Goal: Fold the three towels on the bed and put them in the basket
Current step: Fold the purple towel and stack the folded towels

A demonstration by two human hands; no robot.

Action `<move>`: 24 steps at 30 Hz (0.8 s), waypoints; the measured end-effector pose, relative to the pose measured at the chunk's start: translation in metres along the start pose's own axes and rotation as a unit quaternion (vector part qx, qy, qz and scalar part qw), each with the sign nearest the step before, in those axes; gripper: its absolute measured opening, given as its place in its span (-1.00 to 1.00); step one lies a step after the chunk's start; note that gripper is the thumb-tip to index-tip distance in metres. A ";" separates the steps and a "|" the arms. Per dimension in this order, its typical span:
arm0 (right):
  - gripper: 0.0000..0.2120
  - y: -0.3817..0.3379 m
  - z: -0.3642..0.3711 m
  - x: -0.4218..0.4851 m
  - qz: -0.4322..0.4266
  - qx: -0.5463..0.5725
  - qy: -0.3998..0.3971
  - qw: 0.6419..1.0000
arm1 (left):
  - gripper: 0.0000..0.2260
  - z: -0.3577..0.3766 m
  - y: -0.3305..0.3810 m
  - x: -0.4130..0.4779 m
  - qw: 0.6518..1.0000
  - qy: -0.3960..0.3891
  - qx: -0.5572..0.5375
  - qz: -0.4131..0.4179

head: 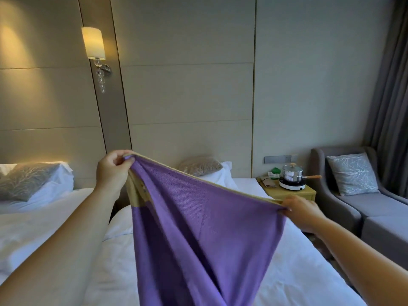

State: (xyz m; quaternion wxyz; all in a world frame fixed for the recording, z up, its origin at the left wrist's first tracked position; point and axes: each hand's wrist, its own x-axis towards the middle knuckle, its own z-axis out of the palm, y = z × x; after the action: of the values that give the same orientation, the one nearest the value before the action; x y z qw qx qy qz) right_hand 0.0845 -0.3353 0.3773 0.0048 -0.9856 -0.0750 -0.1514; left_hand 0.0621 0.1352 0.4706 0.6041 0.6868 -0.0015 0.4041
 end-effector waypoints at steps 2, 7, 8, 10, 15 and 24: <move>-0.73 0.008 -0.022 0.012 0.006 -0.001 0.050 0.999 | -0.79 -0.009 -0.010 0.002 1.000 -0.005 0.002 -0.012; -0.78 0.016 -0.090 0.037 0.008 0.010 0.182 0.983 | -0.80 -0.023 -0.007 0.019 1.000 0.019 -0.018 -0.012; -0.79 0.017 -0.103 0.041 0.011 0.031 0.213 0.977 | -0.81 -0.024 -0.003 0.024 0.999 0.032 -0.026 -0.009; -0.77 0.014 -0.126 0.048 0.008 0.095 0.250 0.964 | -0.80 -0.024 0.007 0.034 0.997 0.061 -0.054 -0.011; -0.72 0.002 -0.169 0.059 -0.022 0.206 0.196 0.959 | -0.79 -0.027 0.017 0.047 0.996 0.062 -0.057 -0.015; -0.84 0.005 -0.199 0.061 -0.042 0.371 0.263 0.890 | -0.82 -0.022 0.039 0.069 0.992 0.072 -0.105 -0.012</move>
State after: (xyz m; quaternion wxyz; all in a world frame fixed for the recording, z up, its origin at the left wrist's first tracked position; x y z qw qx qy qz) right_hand 0.0839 -0.3380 0.5855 0.3838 -0.8320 -0.1628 -0.3660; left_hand 0.0771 0.1760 0.5401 0.6765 0.5884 0.0083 0.4428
